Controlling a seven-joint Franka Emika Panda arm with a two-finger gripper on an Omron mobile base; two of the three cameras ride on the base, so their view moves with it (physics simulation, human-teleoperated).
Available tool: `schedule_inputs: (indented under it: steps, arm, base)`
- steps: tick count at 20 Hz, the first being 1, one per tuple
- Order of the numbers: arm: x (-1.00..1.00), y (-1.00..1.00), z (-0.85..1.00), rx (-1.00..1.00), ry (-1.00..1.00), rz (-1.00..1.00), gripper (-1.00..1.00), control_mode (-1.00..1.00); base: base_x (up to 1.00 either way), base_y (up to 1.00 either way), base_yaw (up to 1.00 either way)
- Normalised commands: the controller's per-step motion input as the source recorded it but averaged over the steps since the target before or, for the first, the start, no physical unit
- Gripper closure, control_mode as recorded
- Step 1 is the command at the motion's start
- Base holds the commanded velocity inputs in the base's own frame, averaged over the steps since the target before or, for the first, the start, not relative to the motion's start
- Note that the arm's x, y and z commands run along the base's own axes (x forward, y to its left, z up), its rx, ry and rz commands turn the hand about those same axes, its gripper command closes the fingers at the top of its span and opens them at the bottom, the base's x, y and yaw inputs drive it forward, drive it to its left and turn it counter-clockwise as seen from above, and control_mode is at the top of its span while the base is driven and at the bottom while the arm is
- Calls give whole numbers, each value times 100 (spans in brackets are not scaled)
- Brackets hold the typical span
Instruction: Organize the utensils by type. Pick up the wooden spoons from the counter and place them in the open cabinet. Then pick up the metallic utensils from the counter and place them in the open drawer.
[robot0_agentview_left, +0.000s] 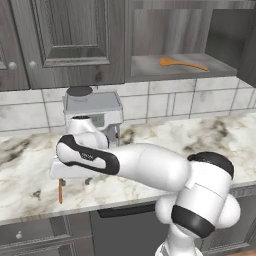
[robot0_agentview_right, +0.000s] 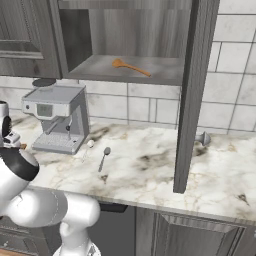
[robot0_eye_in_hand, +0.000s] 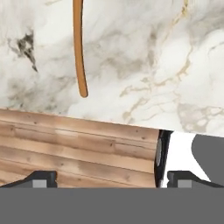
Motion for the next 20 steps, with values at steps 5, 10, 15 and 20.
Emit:
schedule_inputs:
  steps: [5,10,15,20]
  arm:
    - [16,17,-23,-7,-4,-5,-100,-100]
    - [11,36,-11,0,-9,-3,-100,-100]
    - [20,20,-23,0,-5,-2,-100,-100]
    - [24,13,-22,0,-1,-2,-100,-100]
  base:
    - [0,0,0]
    - [0,0,0]
    - [0,0,0]
    - [0,0,0]
